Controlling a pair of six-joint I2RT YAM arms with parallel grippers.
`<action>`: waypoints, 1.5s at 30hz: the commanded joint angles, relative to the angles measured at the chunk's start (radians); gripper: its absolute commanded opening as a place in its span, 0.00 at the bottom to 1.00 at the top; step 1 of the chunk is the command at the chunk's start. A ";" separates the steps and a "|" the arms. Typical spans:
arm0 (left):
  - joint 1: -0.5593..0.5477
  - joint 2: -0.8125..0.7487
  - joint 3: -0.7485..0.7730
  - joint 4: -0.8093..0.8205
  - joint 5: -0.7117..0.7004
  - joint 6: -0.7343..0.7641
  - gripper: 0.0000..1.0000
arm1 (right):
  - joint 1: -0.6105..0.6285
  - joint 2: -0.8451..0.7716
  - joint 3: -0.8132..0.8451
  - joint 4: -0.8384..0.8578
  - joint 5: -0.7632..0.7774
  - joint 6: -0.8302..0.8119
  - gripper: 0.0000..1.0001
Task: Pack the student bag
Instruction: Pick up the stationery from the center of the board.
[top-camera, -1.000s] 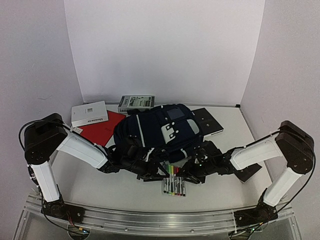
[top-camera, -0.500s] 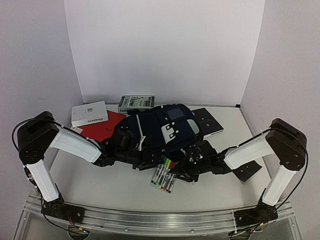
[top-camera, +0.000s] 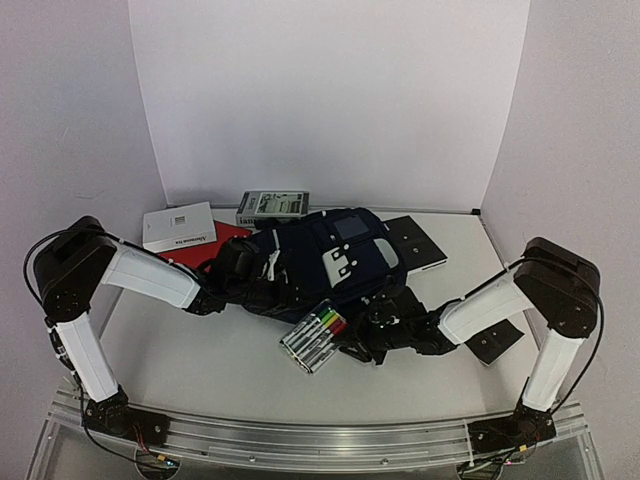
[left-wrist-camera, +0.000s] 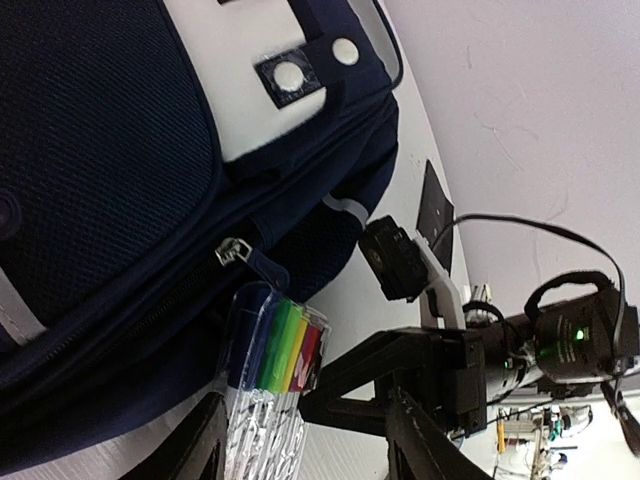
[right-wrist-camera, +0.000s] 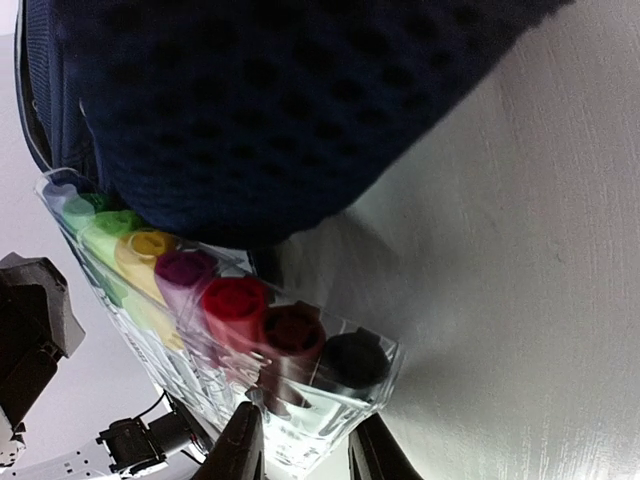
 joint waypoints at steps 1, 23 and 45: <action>0.018 -0.045 0.103 -0.262 -0.155 0.152 0.59 | 0.003 0.033 0.011 0.062 0.098 0.078 0.27; 0.018 0.012 0.009 -0.238 0.237 0.094 0.39 | 0.006 0.015 0.017 0.059 0.125 0.069 0.26; 0.019 -0.376 -0.018 0.175 0.028 -0.152 0.00 | 0.004 -0.375 0.184 -0.127 0.157 -0.299 0.89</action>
